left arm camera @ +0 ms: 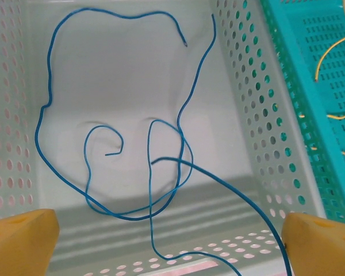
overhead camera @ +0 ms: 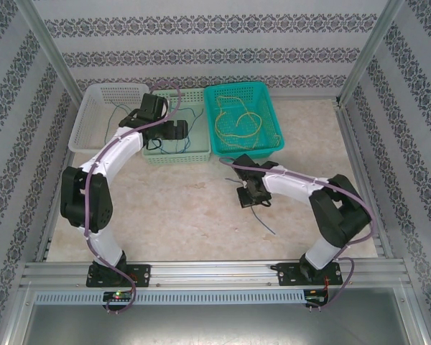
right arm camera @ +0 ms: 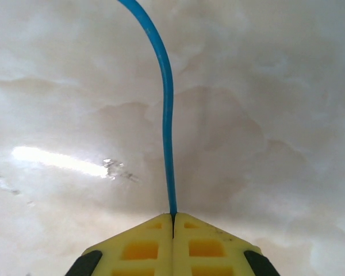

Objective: Untangle the cables

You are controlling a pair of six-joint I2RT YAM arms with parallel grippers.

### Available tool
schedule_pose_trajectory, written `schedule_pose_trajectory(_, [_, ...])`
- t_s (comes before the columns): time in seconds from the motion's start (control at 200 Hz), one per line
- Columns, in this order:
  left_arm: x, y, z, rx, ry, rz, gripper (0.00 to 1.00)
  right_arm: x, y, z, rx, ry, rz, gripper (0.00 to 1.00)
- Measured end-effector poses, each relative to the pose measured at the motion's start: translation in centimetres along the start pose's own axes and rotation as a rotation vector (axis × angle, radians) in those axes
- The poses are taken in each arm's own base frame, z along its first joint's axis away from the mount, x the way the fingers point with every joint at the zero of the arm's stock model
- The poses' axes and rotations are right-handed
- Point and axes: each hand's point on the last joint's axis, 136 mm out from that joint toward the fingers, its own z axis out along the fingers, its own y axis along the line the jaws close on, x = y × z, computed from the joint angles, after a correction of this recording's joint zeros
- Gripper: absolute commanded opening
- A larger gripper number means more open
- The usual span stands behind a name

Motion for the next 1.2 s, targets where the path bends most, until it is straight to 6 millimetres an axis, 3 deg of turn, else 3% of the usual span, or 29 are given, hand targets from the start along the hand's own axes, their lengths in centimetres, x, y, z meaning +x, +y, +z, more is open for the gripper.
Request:
schedule_pose_trajectory(0.28, [0.6,0.8,0.2,-0.035,0.008,-0.005,1.00,-2.7,2.4,-5.7,-0.106,-0.181,-0.023,0.00])
schedule_pose_trajectory(0.445, [0.2,1.4,0.1,-0.041,0.017,-0.019,1.00,-5.9,4.9,-9.5,-0.220,-0.270,-0.027,0.00])
schedule_pose_trajectory(0.659, [0.2,2.6,0.2,-0.058,0.021,-0.044,1.00,-13.7,9.3,-17.7,-0.476,-0.462,0.000,0.00])
schedule_pose_trajectory(0.794, [0.5,2.7,0.3,-0.060,0.028,-0.044,1.00,-19.2,10.5,-20.7,-0.601,-0.541,0.045,0.00])
schedule_pose_trajectory(0.884, [0.5,2.7,0.3,-0.059,0.027,-0.046,1.00,-22.7,11.1,-20.9,-0.656,-0.554,0.075,0.00])
schedule_pose_trajectory(0.989, [0.5,2.7,0.3,-0.061,0.027,-0.053,1.00,-26.6,11.8,-19.3,-0.698,-0.543,0.106,0.00])
schedule_pose_trajectory(1.099, [0.8,3.0,0.5,-0.066,0.031,-0.063,1.00,-29.5,12.3,-15.6,-0.722,-0.496,0.143,0.00])
schedule_pose_trajectory(1.199, [1.1,3.2,0.7,-0.069,0.035,-0.074,1.00,-30.4,12.3,-11.8,-0.724,-0.431,0.186,0.00])
